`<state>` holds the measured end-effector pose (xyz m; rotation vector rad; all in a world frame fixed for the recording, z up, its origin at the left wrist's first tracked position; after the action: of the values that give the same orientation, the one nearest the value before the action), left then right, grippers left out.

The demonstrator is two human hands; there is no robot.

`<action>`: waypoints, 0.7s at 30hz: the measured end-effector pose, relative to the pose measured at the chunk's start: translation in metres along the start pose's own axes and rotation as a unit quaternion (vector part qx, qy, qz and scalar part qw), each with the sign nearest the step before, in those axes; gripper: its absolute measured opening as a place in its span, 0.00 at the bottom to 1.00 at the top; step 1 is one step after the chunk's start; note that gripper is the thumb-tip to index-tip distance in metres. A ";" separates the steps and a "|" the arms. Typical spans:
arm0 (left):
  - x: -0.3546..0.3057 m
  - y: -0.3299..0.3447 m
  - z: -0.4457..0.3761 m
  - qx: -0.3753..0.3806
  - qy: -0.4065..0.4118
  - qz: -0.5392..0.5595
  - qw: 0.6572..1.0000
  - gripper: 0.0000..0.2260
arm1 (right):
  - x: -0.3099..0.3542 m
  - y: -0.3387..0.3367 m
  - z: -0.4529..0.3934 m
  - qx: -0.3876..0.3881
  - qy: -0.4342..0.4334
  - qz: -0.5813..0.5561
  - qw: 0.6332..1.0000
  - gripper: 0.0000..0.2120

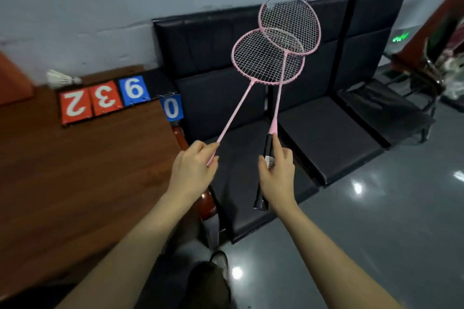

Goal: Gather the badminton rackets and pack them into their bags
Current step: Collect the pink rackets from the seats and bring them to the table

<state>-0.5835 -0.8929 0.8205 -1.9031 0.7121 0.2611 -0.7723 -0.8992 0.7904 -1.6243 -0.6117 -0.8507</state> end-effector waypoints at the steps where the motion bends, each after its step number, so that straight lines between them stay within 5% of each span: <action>1: -0.001 -0.013 0.012 -0.013 -0.002 -0.007 1.000 0.14 | 0.009 0.001 0.012 0.008 -0.017 -0.005 1.000 0.30; 11: 0.001 -0.140 0.156 -0.080 -0.114 -0.061 0.988 0.13 | 0.086 0.029 0.133 0.091 -0.094 -0.083 0.988 0.28; 21: 0.066 -0.267 0.281 -0.151 -0.246 -0.136 0.948 0.13 | 0.196 0.125 0.240 0.204 -0.167 -0.135 0.955 0.26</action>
<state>-0.3366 -0.5911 0.8690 -2.0770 0.0712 0.6698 -0.5088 -0.7022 0.8499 -1.3247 -1.1882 -0.5912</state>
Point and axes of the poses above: each hand's wrist, its own z-axis away from the middle knuckle, its own y-axis out of the palm, x = y × z, the point moved 3 cm from there along -z, towards the middle knuckle, and after that the axes turned 4 degrees about y, right-handed, at the moved point
